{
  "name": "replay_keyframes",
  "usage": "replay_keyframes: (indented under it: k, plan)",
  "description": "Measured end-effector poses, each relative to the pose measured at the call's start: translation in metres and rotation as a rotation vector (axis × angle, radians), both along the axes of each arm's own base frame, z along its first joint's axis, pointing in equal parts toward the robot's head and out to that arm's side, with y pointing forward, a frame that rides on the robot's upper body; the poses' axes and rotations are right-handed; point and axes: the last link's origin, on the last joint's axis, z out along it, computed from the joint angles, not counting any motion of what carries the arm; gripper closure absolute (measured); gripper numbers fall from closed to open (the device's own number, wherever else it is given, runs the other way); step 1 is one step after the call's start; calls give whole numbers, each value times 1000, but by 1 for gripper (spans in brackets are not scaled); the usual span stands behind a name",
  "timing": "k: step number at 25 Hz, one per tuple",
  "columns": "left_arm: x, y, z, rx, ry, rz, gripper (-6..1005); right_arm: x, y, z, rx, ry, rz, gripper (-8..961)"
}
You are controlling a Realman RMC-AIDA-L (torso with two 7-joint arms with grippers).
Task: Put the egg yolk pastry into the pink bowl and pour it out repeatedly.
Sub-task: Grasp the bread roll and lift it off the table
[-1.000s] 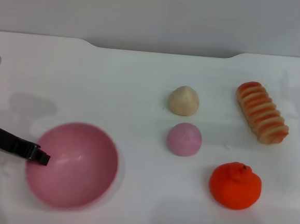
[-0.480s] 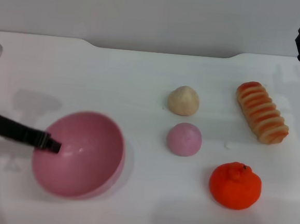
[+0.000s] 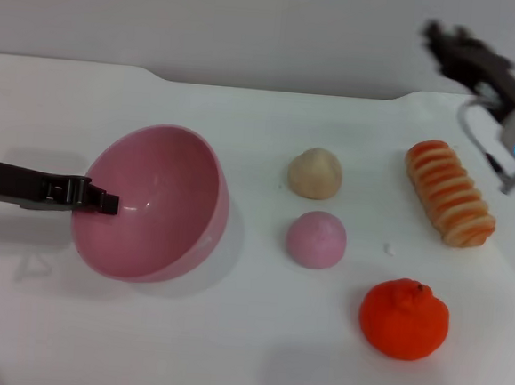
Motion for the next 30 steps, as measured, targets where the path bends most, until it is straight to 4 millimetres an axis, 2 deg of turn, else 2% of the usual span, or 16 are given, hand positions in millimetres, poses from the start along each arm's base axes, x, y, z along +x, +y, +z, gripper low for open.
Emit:
replay_keyframes:
  k: [6, 10, 15, 20, 25, 30]
  plan:
    - [-6, 4, -3, 37, 14, 22, 1001, -48, 15, -20, -386, -52, 106, 458]
    - [-7, 9, -3, 69, 23, 40, 1001, -64, 21, -14, -579, -160, 53, 458]
    - [-7, 14, -7, 91, 52, 51, 1001, -64, 26, 13, -670, -280, -62, 458]
    - [-11, 20, -5, 130, 87, 68, 1000, -58, 19, 26, -783, -352, -125, 458]
    - [-7, 25, -10, 133, 113, 53, 1000, -51, 13, 26, -822, -374, -142, 458]
    - [-2, 28, -15, 131, 125, 44, 1001, -48, 10, 14, -835, -381, -155, 458]
